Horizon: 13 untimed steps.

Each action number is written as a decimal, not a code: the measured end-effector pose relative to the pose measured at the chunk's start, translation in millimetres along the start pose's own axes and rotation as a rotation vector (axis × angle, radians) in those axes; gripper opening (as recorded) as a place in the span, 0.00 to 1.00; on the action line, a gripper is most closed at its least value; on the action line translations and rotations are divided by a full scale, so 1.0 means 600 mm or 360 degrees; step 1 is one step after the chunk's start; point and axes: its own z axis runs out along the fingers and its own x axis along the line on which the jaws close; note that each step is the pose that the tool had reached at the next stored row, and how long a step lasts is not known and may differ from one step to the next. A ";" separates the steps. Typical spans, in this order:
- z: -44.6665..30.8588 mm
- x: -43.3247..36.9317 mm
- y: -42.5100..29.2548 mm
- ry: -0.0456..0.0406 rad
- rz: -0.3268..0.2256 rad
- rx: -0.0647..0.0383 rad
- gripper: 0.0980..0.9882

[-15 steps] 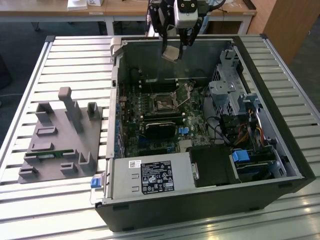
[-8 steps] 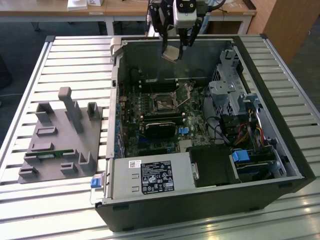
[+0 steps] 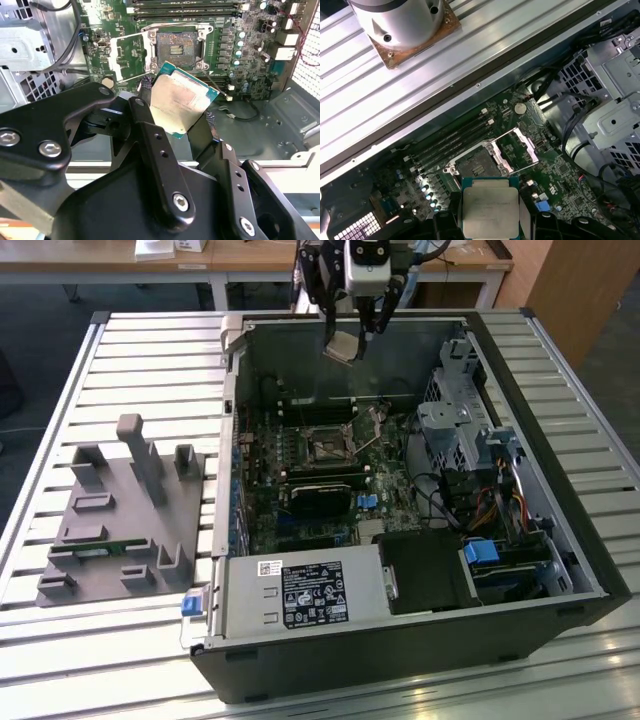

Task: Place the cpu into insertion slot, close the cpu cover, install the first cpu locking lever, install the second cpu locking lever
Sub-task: 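Place the cpu into insertion slot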

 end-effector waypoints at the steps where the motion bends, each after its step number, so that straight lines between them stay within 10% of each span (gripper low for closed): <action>1: 0.000 0.000 0.000 -0.0001 0.0006 0.0000 0.49; 13: 0.000 0.000 0.000 -0.0008 0.0087 -0.0002 0.49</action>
